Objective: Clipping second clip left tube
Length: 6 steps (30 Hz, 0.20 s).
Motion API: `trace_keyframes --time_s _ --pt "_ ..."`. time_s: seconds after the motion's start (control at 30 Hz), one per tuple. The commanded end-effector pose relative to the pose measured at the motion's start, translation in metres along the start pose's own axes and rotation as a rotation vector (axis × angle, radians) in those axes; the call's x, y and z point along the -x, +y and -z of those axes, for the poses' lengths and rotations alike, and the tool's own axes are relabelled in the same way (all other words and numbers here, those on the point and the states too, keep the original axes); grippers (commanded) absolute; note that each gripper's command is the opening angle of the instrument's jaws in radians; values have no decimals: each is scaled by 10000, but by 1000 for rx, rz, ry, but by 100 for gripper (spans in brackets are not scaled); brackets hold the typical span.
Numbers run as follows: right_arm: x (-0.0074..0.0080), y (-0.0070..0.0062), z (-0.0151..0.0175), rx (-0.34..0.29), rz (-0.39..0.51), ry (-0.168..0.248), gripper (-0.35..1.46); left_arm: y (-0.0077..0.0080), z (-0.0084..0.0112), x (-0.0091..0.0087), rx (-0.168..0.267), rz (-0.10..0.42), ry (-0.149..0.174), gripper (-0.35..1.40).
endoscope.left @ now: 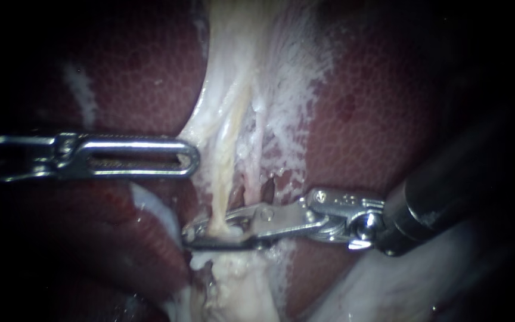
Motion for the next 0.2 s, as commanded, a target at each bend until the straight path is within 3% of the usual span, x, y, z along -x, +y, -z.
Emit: trace_keyframes --time_s 0.03,0.2 --pt "0 0 0 1 -1 0 -35 0 -1 0 0 0 0 -35" --pt "2 -2 -2 -2 -6 -1 -35 0 -1 0 0 0 0 -35"
